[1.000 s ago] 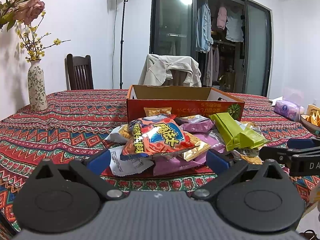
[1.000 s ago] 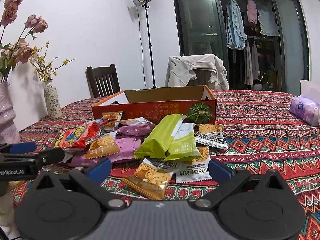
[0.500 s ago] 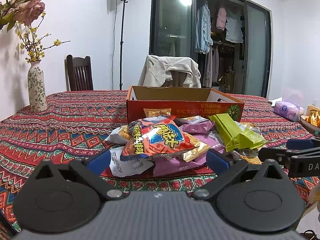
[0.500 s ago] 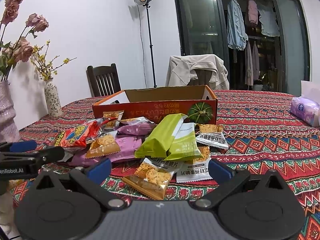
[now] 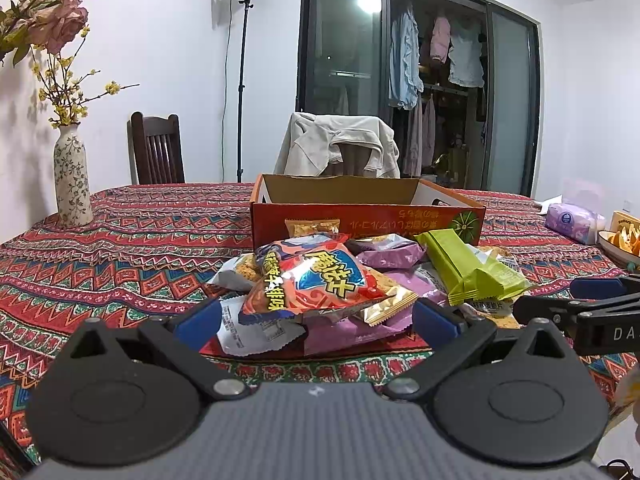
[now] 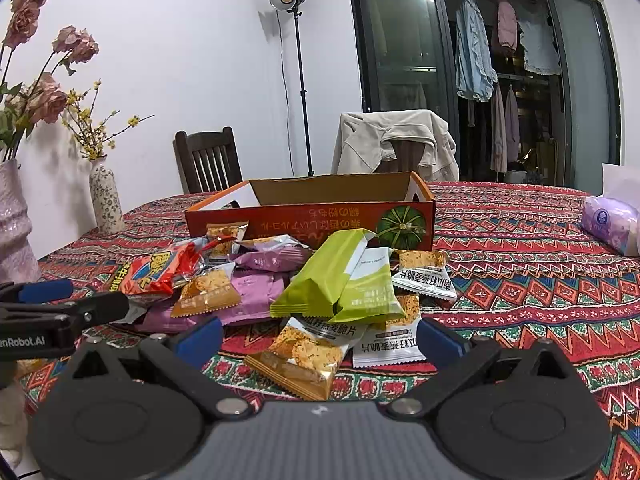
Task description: Organize snacks
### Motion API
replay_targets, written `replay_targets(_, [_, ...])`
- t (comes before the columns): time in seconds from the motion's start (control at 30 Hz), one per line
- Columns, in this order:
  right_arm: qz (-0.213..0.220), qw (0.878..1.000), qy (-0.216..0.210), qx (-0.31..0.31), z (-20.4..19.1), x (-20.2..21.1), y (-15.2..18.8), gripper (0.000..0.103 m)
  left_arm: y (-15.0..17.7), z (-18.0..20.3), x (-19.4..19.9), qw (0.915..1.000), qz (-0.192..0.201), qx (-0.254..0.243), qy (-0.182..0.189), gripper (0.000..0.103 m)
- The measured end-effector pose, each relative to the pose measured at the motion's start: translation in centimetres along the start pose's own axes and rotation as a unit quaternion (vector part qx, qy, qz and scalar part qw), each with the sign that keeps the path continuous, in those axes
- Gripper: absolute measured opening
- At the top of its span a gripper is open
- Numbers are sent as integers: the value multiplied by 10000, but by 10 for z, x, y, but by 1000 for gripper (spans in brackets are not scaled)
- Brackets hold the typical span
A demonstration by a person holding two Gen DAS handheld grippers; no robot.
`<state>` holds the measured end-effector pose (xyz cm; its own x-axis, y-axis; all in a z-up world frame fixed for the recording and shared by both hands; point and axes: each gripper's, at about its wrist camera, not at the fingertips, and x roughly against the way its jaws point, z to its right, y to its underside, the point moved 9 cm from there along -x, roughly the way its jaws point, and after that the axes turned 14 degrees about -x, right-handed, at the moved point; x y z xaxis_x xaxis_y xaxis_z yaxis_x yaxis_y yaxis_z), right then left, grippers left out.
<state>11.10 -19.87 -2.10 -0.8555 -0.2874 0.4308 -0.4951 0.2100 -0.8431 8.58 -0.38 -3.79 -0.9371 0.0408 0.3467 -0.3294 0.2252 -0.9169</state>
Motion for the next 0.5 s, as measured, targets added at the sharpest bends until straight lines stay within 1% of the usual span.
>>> replay_targets(0.5, [0,10000,-1,6,-1,0,0,103,-1,2,0,10000,10,-23,-7,103])
